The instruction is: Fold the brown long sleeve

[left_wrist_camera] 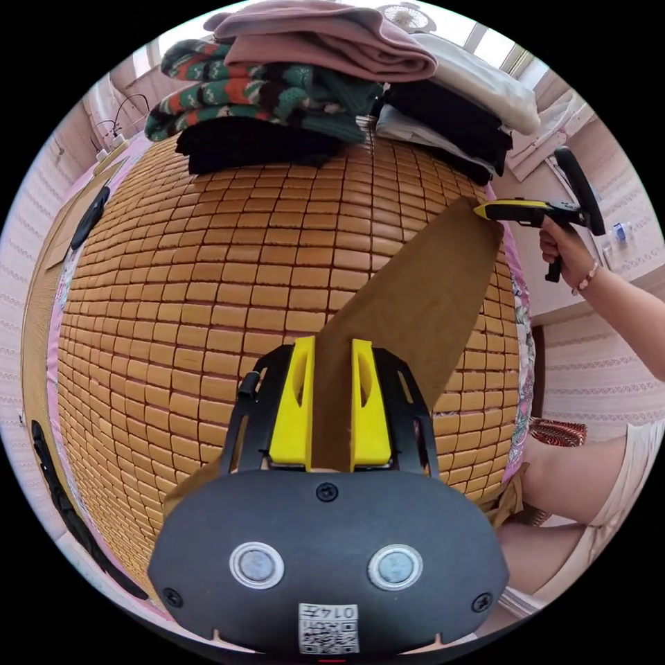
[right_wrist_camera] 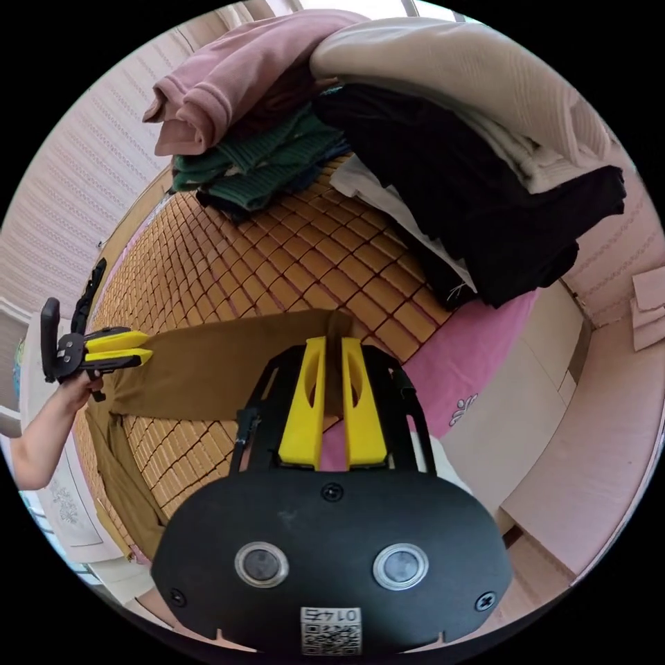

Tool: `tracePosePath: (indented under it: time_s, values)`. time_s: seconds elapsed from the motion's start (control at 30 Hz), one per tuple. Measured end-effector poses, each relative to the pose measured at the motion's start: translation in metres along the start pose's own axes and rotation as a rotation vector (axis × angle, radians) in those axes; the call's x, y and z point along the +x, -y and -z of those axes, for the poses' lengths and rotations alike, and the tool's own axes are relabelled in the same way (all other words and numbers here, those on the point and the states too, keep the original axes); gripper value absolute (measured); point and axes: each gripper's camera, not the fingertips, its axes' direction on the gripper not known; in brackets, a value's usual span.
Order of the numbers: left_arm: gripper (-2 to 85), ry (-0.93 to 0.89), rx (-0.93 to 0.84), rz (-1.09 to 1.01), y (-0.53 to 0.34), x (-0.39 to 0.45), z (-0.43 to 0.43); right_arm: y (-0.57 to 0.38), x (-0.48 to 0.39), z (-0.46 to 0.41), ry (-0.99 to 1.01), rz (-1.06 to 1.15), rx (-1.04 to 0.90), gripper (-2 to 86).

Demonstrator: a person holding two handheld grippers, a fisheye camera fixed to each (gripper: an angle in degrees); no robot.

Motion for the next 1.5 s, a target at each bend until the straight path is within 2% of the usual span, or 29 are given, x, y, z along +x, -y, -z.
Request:
tracePosePath:
  time_s: [0.17,0.3,0.43,0.67,0.87,0.93,1.0,1.1,1.23,1.33,1.5]
  values:
    - [7.1,-0.005,-0.026,0.051,0.001,-0.008,0.002,-0.007,0.012,0.001,0.15,-0.011,-0.021,0.2]
    - [6.6,-0.014,-0.018,0.079,-0.007,-0.016,0.006,-0.015,0.007,0.013,0.446,0.032,-0.046,-0.1]
    - [5.6,-0.037,-0.019,0.117,-0.025,-0.025,0.021,-0.025,-0.024,0.026,0.749,0.131,-0.119,0.1]
    - [2.6,-0.01,0.023,0.147,-0.078,-0.042,0.066,-0.022,-0.091,0.053,0.993,0.336,-0.125,0.2]
    - [-0.8,0.014,0.119,0.266,-0.188,-0.071,0.123,-0.025,-0.206,0.065,1.262,0.623,-0.239,0.4]
    - [-0.9,0.018,0.145,0.368,-0.259,-0.083,0.142,-0.047,-0.273,0.059,1.428,0.738,-0.367,0.4]
    - [-1.0,0.014,0.181,0.468,-0.319,-0.091,0.152,-0.075,-0.328,0.048,1.508,0.842,-0.527,0.3]
    - [-1.0,0.02,0.156,0.643,-0.417,-0.099,0.15,-0.144,-0.41,0.023,1.426,1.035,-0.75,0.4]
    - [-0.9,-0.004,0.094,0.839,-0.527,-0.087,0.142,-0.245,-0.478,-0.02,1.133,1.245,-0.928,0.5]
    - [-0.6,-0.043,0.081,0.941,-0.582,-0.066,0.142,-0.291,-0.505,-0.032,0.989,1.408,-1.0,0.8]
    - [0.5,-0.14,0.085,1.013,-0.639,-0.026,0.148,-0.314,-0.535,-0.027,0.826,1.412,-0.945,2.8]
